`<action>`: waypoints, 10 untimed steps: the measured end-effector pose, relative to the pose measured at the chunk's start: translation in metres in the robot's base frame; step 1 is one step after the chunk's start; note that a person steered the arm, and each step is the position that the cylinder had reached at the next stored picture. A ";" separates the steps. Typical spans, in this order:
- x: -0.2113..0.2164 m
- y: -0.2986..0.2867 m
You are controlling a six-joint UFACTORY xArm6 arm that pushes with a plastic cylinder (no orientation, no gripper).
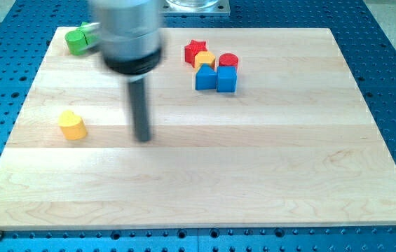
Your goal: Push the yellow heart into the yellow hexagon
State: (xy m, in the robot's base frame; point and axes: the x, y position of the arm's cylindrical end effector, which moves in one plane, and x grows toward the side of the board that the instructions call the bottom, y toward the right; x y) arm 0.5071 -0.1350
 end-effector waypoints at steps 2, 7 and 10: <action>-0.030 -0.066; -0.118 0.101; -0.191 -0.071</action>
State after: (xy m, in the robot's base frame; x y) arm 0.3161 -0.2064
